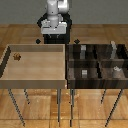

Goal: Place the loaf of bread into the appropriate compartment.

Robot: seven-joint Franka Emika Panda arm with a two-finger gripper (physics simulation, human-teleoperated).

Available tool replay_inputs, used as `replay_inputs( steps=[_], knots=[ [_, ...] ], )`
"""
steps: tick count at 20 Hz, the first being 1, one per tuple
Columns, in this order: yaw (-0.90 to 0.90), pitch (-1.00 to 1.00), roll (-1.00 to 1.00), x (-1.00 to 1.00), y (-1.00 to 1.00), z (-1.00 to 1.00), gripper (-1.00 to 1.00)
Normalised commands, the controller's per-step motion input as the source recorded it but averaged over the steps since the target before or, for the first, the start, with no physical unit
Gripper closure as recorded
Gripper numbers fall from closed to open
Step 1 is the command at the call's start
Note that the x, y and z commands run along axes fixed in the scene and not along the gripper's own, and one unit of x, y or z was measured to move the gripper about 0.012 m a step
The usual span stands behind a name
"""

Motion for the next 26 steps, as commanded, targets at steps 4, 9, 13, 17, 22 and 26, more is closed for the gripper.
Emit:
replay_inputs(
  steps=[4,9,13,17,22,26],
  knots=[
    [0.0,0.0,0.0,0.0,-0.25,0.0,-1.0],
    [0.0,0.0,0.0,0.0,-0.8,0.0,-1.0],
    [0.0,0.0,0.0,0.0,-1.0,0.0,-1.0],
    [0.0,0.0,0.0,0.0,-1.0,0.0,-1.0],
    [0.0,0.0,0.0,0.0,-1.0,0.0,-1.0],
    [0.0,0.0,0.0,0.0,-1.0,0.0,-1.0]
  ],
)
